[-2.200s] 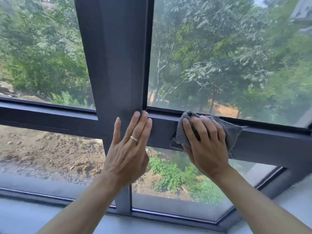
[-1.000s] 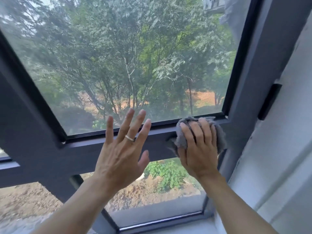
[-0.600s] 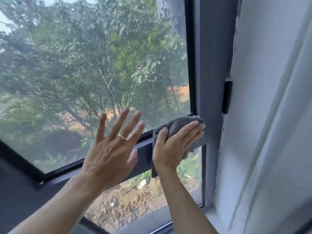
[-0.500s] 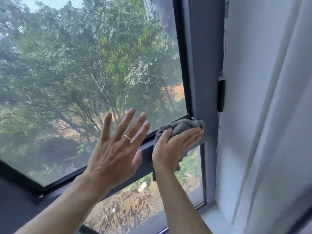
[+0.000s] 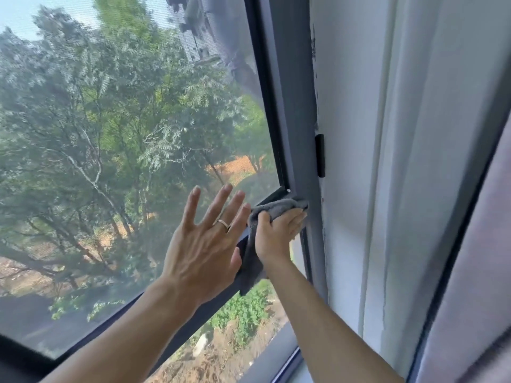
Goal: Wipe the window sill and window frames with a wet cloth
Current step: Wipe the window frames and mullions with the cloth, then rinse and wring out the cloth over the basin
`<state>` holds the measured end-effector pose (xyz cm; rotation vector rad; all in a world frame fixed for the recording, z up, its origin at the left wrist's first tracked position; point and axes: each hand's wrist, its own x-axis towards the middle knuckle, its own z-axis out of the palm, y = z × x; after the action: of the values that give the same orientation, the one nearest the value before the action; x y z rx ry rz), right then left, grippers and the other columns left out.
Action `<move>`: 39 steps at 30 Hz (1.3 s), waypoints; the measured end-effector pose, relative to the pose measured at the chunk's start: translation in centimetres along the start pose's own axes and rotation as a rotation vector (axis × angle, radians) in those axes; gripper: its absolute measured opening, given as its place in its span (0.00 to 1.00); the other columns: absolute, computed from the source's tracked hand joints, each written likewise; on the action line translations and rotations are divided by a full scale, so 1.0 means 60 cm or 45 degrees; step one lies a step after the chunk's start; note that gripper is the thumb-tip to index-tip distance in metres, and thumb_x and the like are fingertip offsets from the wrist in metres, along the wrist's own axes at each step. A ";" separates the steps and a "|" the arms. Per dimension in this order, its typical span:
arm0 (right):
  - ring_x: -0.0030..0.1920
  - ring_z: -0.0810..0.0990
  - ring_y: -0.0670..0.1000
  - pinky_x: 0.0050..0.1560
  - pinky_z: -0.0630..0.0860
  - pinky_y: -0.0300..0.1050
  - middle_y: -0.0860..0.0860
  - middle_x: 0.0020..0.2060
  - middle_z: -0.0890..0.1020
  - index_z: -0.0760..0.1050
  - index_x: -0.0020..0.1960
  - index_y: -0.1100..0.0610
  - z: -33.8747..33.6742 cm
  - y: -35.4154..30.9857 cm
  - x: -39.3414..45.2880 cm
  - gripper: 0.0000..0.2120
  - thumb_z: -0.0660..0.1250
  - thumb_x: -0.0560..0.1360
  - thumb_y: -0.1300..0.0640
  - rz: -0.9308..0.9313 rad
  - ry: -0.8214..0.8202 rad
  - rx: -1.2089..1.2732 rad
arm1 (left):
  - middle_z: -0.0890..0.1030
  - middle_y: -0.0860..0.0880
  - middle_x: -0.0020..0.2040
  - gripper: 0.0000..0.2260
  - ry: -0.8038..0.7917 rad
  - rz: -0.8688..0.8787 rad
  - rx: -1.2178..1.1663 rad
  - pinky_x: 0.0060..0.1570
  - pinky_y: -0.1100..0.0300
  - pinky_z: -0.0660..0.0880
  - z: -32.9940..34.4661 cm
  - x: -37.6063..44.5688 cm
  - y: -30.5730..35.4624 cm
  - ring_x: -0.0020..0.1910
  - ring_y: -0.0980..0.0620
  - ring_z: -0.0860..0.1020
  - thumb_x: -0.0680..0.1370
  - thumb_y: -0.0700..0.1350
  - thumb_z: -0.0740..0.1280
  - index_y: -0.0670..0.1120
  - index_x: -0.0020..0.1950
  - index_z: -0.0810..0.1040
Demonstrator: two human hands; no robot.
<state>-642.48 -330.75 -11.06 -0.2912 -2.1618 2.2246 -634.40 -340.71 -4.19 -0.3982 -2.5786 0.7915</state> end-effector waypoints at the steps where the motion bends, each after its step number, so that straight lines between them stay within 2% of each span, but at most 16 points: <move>1: 0.78 0.35 0.55 0.75 0.35 0.46 0.58 0.78 0.35 0.33 0.78 0.65 -0.012 -0.010 0.028 0.36 0.55 0.83 0.55 0.022 0.059 -0.030 | 0.64 0.43 0.76 0.34 -0.003 0.031 0.015 0.74 0.36 0.40 0.001 0.002 0.000 0.77 0.41 0.58 0.71 0.55 0.70 0.43 0.74 0.69; 4: 0.79 0.38 0.55 0.75 0.35 0.45 0.59 0.78 0.37 0.35 0.78 0.65 -0.035 -0.018 0.076 0.35 0.54 0.83 0.56 -0.012 0.160 -0.043 | 0.66 0.42 0.74 0.34 0.003 0.078 0.017 0.74 0.36 0.39 0.005 0.010 -0.005 0.76 0.40 0.59 0.70 0.56 0.71 0.43 0.72 0.70; 8: 0.78 0.36 0.53 0.74 0.34 0.44 0.56 0.78 0.35 0.33 0.78 0.63 -0.002 0.009 0.031 0.38 0.56 0.82 0.56 -0.074 0.108 -0.035 | 0.66 0.42 0.74 0.34 -0.019 0.121 0.011 0.74 0.35 0.41 0.013 0.024 -0.003 0.77 0.39 0.57 0.70 0.55 0.71 0.42 0.72 0.71; 14: 0.79 0.39 0.51 0.74 0.36 0.42 0.55 0.79 0.39 0.36 0.79 0.62 -0.020 -0.006 0.068 0.37 0.58 0.82 0.56 -0.070 0.228 0.000 | 0.66 0.42 0.75 0.33 -0.024 0.134 0.024 0.74 0.35 0.40 0.014 0.041 0.002 0.77 0.39 0.56 0.72 0.58 0.69 0.42 0.72 0.70; 18: 0.78 0.36 0.51 0.77 0.36 0.46 0.54 0.79 0.36 0.33 0.78 0.62 -0.010 0.012 0.047 0.39 0.58 0.81 0.54 -0.076 0.104 -0.076 | 0.65 0.42 0.75 0.34 0.006 0.135 -0.047 0.74 0.36 0.41 0.022 0.044 0.001 0.77 0.40 0.56 0.71 0.58 0.70 0.41 0.72 0.71; 22: 0.79 0.40 0.52 0.78 0.40 0.50 0.54 0.79 0.39 0.36 0.79 0.61 -0.036 -0.009 0.094 0.38 0.58 0.81 0.53 -0.049 0.179 -0.109 | 0.67 0.41 0.74 0.31 0.050 0.156 -0.072 0.74 0.36 0.41 0.027 0.042 -0.002 0.77 0.39 0.57 0.73 0.58 0.65 0.40 0.71 0.71; 24: 0.79 0.45 0.53 0.78 0.45 0.52 0.54 0.80 0.44 0.41 0.80 0.61 -0.037 -0.015 0.087 0.36 0.58 0.81 0.54 -0.065 0.216 -0.075 | 0.69 0.40 0.72 0.31 0.083 0.160 -0.105 0.74 0.36 0.41 0.024 0.041 0.000 0.76 0.39 0.59 0.74 0.58 0.61 0.40 0.70 0.72; 26: 0.75 0.62 0.55 0.74 0.60 0.49 0.58 0.76 0.61 0.57 0.77 0.63 -0.043 -0.013 0.070 0.28 0.58 0.81 0.55 -0.070 0.255 -0.061 | 0.71 0.40 0.72 0.31 0.074 0.158 -0.124 0.74 0.36 0.40 0.020 0.040 0.001 0.76 0.39 0.60 0.75 0.59 0.58 0.41 0.70 0.73; 27: 0.66 0.72 0.55 0.65 0.70 0.45 0.59 0.69 0.72 0.66 0.72 0.63 -0.053 -0.014 0.046 0.21 0.58 0.81 0.56 -0.053 0.268 -0.053 | 0.71 0.40 0.71 0.30 0.086 0.170 -0.130 0.74 0.36 0.39 0.017 0.037 0.001 0.76 0.39 0.60 0.75 0.59 0.58 0.41 0.70 0.73; 28: 0.55 0.78 0.53 0.53 0.74 0.41 0.57 0.58 0.79 0.73 0.64 0.63 -0.059 -0.009 0.025 0.16 0.57 0.82 0.55 -0.031 0.226 -0.024 | 0.73 0.40 0.70 0.29 0.081 0.179 -0.151 0.74 0.35 0.40 0.021 0.037 0.002 0.75 0.39 0.62 0.75 0.58 0.58 0.41 0.69 0.75; 29: 0.48 0.79 0.50 0.45 0.74 0.39 0.53 0.50 0.81 0.76 0.58 0.60 -0.074 -0.005 -0.013 0.13 0.58 0.82 0.54 -0.025 0.187 -0.007 | 0.75 0.41 0.68 0.26 0.100 0.228 -0.216 0.74 0.35 0.43 0.022 0.031 0.007 0.74 0.39 0.65 0.75 0.55 0.60 0.41 0.67 0.76; 30: 0.46 0.80 0.50 0.44 0.74 0.40 0.51 0.46 0.82 0.77 0.54 0.56 -0.087 0.006 -0.049 0.11 0.58 0.83 0.53 -0.012 0.146 0.027 | 0.77 0.42 0.66 0.21 0.114 0.297 -0.283 0.74 0.36 0.47 0.025 0.028 0.016 0.72 0.41 0.69 0.75 0.52 0.63 0.43 0.64 0.78; 32: 0.50 0.81 0.50 0.52 0.76 0.46 0.50 0.47 0.83 0.77 0.51 0.50 -0.114 0.028 -0.122 0.09 0.59 0.83 0.52 0.029 0.084 0.130 | 0.79 0.46 0.62 0.17 0.090 0.374 -0.478 0.72 0.46 0.58 0.026 0.016 0.041 0.66 0.45 0.75 0.75 0.44 0.65 0.46 0.64 0.76; 34: 0.52 0.81 0.49 0.55 0.76 0.46 0.49 0.49 0.84 0.78 0.52 0.47 -0.150 0.059 -0.191 0.09 0.59 0.83 0.52 0.063 0.082 0.147 | 0.80 0.49 0.60 0.19 -0.054 0.333 -0.816 0.60 0.50 0.72 0.012 -0.011 0.083 0.57 0.47 0.80 0.76 0.39 0.62 0.50 0.66 0.68; 37: 0.52 0.81 0.43 0.53 0.76 0.37 0.48 0.52 0.84 0.76 0.62 0.52 -0.192 0.089 -0.267 0.12 0.58 0.83 0.60 0.031 0.106 0.283 | 0.83 0.50 0.50 0.16 -0.220 0.305 -1.324 0.45 0.49 0.78 -0.016 -0.049 0.158 0.47 0.47 0.81 0.74 0.41 0.60 0.54 0.61 0.68; 39: 0.50 0.79 0.40 0.55 0.75 0.36 0.45 0.53 0.81 0.61 0.76 0.46 -0.244 0.125 -0.332 0.22 0.57 0.84 0.59 0.049 0.276 0.330 | 0.83 0.53 0.45 0.15 -0.330 0.410 -1.534 0.44 0.52 0.79 -0.053 -0.087 0.239 0.44 0.50 0.81 0.72 0.40 0.60 0.52 0.56 0.75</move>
<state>-619.88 -319.48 -16.51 -0.5386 -1.7538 2.3351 -626.23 -329.76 -11.72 -1.1032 -2.9835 -0.8017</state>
